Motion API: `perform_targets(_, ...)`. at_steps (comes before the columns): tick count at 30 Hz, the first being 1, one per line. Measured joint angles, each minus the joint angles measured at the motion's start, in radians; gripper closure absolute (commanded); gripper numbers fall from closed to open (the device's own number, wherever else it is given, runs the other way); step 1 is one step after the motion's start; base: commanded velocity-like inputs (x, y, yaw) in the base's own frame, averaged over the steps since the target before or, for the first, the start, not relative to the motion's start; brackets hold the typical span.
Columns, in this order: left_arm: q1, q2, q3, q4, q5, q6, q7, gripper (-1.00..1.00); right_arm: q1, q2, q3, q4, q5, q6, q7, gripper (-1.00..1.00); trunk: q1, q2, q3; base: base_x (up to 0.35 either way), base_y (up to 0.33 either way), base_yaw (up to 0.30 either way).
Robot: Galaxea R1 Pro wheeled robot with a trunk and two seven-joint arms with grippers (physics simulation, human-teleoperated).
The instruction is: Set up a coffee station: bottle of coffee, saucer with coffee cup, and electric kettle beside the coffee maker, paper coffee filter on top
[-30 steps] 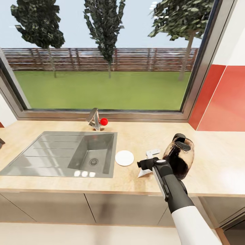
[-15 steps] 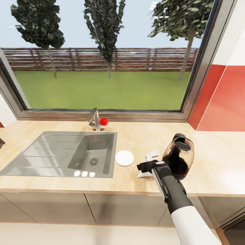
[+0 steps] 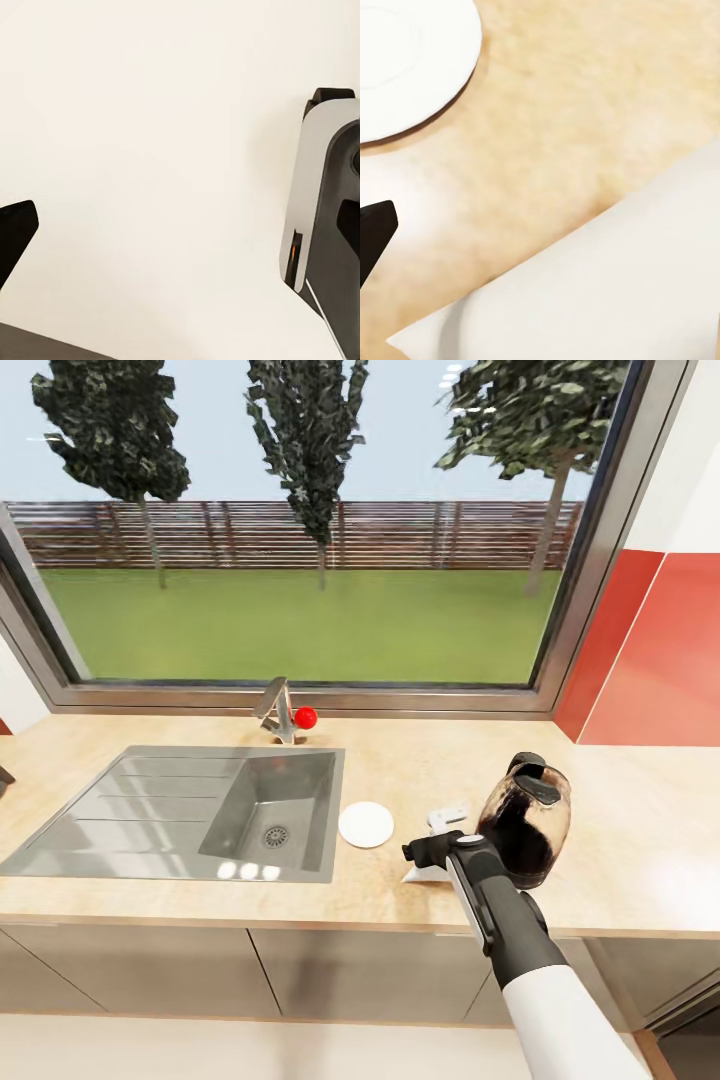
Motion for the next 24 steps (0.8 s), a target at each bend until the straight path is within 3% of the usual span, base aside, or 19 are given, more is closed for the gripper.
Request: perform_targets(24, 0.0, 0.001, 0.0, 0.0, 0.001, 0.0, 0.001, -1.0, 0.0, 0.0, 0.0, 0.021, 0.0, 0.0, 0.0, -1.0, 0.0, 0.0, 0.0, -0.064, 0.0, 0.0)
